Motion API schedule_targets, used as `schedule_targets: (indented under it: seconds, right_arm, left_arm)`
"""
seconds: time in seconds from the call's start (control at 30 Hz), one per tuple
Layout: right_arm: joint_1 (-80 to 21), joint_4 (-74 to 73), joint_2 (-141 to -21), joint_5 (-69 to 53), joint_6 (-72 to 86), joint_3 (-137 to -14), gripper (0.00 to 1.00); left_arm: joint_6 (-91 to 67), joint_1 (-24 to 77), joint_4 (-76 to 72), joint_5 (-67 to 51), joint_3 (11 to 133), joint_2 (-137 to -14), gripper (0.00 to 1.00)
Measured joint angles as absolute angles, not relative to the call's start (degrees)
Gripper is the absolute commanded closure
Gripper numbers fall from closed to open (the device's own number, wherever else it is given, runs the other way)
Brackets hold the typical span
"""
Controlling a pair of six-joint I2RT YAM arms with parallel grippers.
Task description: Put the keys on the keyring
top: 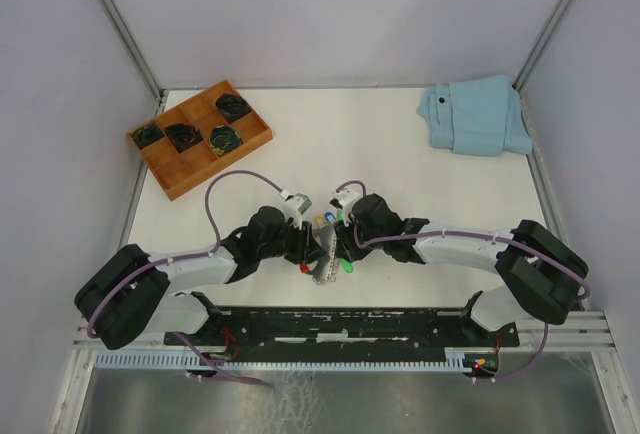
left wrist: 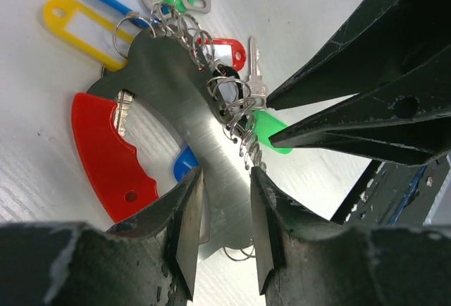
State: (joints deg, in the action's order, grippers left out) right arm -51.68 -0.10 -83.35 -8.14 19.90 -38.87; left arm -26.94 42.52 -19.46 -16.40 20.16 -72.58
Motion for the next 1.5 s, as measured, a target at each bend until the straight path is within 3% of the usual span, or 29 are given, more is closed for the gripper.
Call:
schedule_targets:
  seconds: [0.5, 0.9, 1.5]
  right_arm:
    - [-51.68, 3.20, -88.55, -6.79, 24.01, -38.87, 0.64]
    - [-51.68, 5.76, -89.10, -9.02, 24.73, -38.89, 0.76]
    - [-51.68, 5.15, -88.42, -12.03, 24.27, -39.42, 0.77]
  left_arm:
    - [-27.00, 42.52, -20.27, -16.43, 20.16, -77.30, 0.61]
    - [-27.00, 42.52, -20.58, -16.40, 20.16, -77.58, 0.61]
    - [-27.05, 42.52, -20.71, -15.49, 20.16, -77.65, 0.62]
